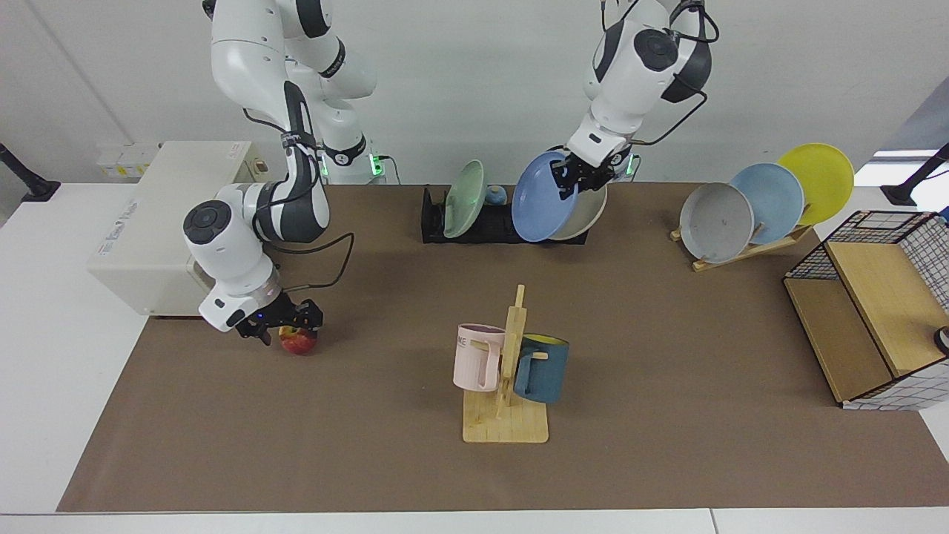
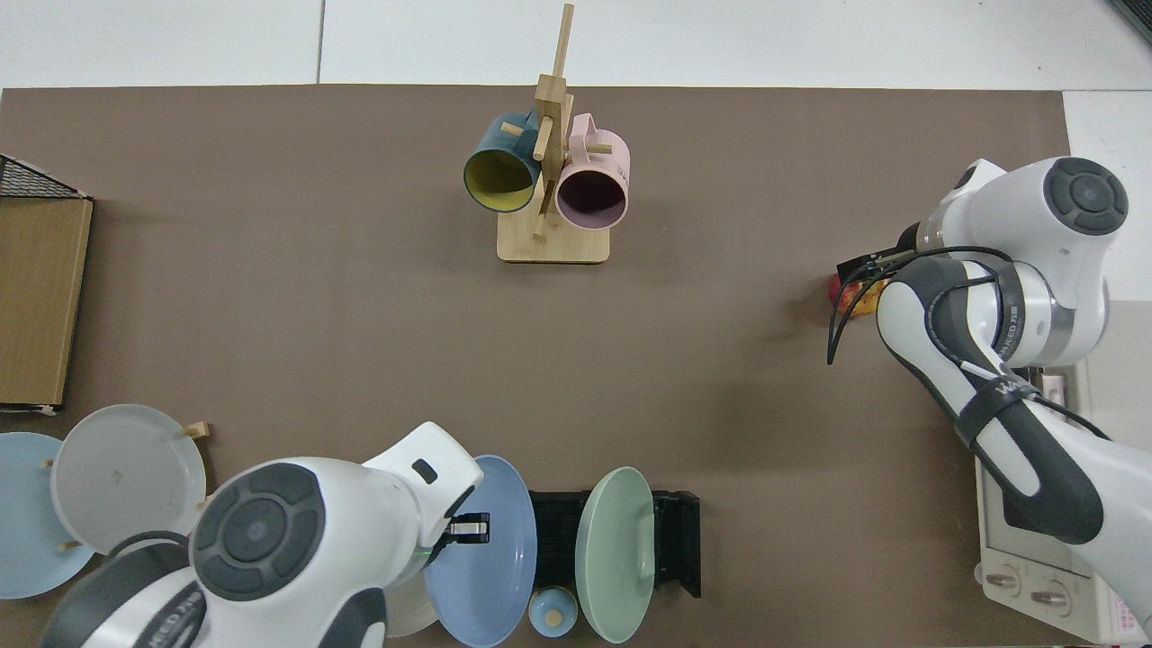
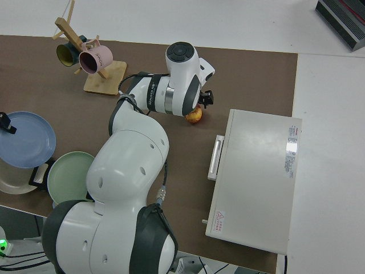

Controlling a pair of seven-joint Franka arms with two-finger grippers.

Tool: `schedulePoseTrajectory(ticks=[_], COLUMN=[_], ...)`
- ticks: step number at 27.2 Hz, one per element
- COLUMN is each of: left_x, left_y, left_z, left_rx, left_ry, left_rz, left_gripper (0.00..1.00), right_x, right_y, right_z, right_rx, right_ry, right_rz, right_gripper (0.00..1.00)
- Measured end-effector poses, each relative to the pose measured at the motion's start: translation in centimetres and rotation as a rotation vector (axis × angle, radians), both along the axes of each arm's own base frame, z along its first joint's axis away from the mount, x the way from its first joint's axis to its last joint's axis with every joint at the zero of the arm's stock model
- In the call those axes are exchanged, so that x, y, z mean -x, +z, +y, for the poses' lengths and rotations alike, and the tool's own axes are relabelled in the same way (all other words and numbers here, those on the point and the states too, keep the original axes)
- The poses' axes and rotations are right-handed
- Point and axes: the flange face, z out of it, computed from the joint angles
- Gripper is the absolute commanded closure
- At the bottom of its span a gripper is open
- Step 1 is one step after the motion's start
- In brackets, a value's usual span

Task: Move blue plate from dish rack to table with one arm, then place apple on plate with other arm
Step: 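Lift the blue plate with the left gripper while the right gripper grasps the apple, then set the blue plate on the table and withdraw the left gripper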

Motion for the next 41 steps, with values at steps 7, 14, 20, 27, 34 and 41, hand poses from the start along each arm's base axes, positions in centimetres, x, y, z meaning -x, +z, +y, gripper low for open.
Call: schedulePoseTrajectory(ticks=[7, 14, 20, 27, 34, 41], left_x=[-4.6, -7.4, -8.7, -8.6, -8.4, -8.3], left_y=[-2.6, -6.8, -9.7, -12.0, -12.5, -12.5], left_z=[1.6, 0.7, 0.2, -2.0, -2.8, -3.2], left_rx=[0.062, 0.163, 0.216, 0.227, 0.228, 0.228], left_ry=[0.013, 0.04, 0.041, -0.003, -0.016, -0.024], left_rz=[-0.044, -0.058, -0.071, -0.075, -0.071, -0.072], left_gripper=[1.0, 1.0, 1.0, 0.84, 0.63, 0.2], right_x=[0.3, 0.8, 0.6, 0.5, 0.7, 0.7], right_y=[-0.4, -1.7, -2.4, -2.7, -3.0, -2.9], right_z=[0.0, -0.1, -0.1, 0.0, 0.0, 0.0], right_rx=[-0.007, -0.005, -0.002, -0.002, -0.004, -0.005], right_ry=[-0.002, 0.0, -0.001, -0.002, -0.004, -0.004], right_rz=[0.009, 0.005, -0.02, -0.025, -0.02, -0.02], right_gripper=[0.0, 0.0, 0.0, 0.02, 0.6, 1.0])
